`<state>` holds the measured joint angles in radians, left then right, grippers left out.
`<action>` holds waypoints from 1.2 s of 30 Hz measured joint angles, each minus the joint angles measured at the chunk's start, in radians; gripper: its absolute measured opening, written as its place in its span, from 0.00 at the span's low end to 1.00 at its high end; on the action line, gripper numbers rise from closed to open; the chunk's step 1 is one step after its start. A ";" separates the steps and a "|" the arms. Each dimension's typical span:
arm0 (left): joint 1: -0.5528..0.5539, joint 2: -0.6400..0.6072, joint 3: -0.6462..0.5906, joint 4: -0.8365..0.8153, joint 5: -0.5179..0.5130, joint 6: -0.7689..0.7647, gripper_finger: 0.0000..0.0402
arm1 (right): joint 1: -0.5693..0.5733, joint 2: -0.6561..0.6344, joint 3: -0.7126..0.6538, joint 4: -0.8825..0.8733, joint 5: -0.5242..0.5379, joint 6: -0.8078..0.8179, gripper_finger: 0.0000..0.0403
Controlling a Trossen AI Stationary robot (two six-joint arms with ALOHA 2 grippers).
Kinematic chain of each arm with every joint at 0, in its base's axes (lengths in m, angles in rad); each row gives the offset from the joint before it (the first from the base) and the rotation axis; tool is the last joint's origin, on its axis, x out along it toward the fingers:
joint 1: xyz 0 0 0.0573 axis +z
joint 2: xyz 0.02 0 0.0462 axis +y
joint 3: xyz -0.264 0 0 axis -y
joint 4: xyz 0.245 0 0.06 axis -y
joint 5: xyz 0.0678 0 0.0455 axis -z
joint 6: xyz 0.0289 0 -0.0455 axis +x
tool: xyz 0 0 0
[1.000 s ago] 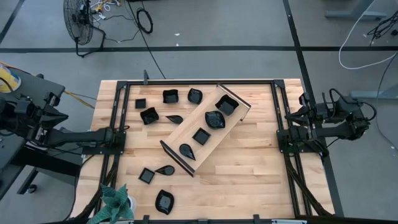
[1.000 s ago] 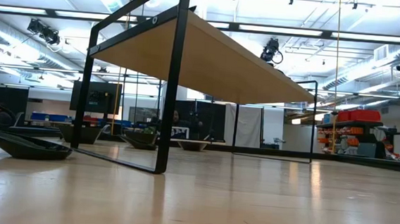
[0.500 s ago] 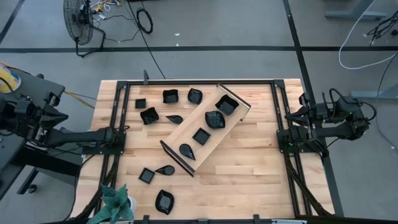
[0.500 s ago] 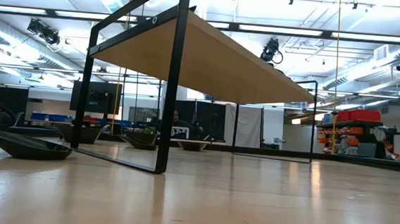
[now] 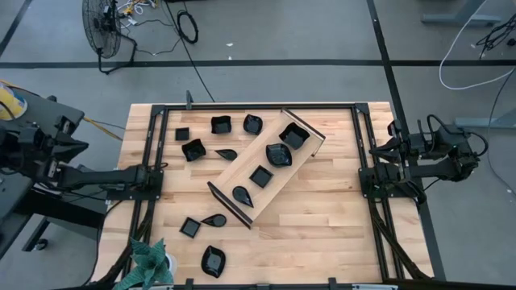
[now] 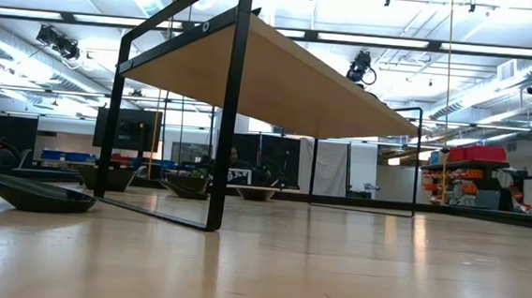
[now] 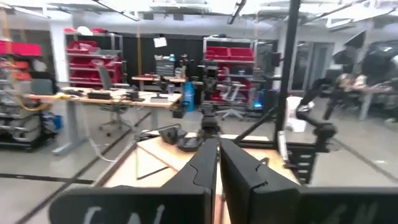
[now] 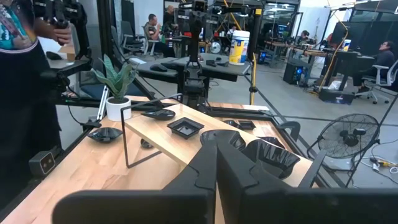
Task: Pick & Place Mini shaped plates
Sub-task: Stack the black wave square shaped bowl on top of the black wave square shaped bowl on the shelf
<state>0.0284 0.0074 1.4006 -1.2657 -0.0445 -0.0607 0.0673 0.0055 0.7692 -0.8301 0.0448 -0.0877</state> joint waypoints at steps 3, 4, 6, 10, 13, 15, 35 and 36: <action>0.000 0.000 0.000 0.007 0.036 -0.063 0.06 | 0.000 0.000 0.000 0.000 0.000 0.000 0.03; 0.000 0.000 0.000 0.011 0.047 -0.063 0.06 | 0.000 0.000 0.000 0.000 0.000 0.000 0.03; 0.000 0.000 0.000 0.011 0.056 -0.056 0.06 | 0.000 0.000 0.000 0.000 0.000 0.000 0.03; 0.000 0.000 0.000 0.030 0.036 -0.025 0.06 | 0.000 0.000 0.000 0.000 0.000 0.000 0.03; 0.000 0.000 -0.001 0.045 0.028 -0.025 0.06 | 0.000 0.000 0.000 0.000 0.000 0.000 0.03; 0.000 0.000 -0.001 0.047 0.030 -0.024 0.06 | 0.000 0.000 0.000 0.000 0.000 0.000 0.03; 0.000 0.000 -0.001 0.046 -0.161 0.058 0.01 | 0.000 0.000 0.000 0.000 0.000 0.000 0.03; 0.000 0.000 -0.001 0.047 -0.166 0.058 0.01 | 0.000 0.000 0.000 0.000 0.000 0.000 0.03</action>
<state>0.0288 0.0074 1.3997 -1.2186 -0.2104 -0.0025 0.0671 0.0055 0.7692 -0.8300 0.0448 -0.0877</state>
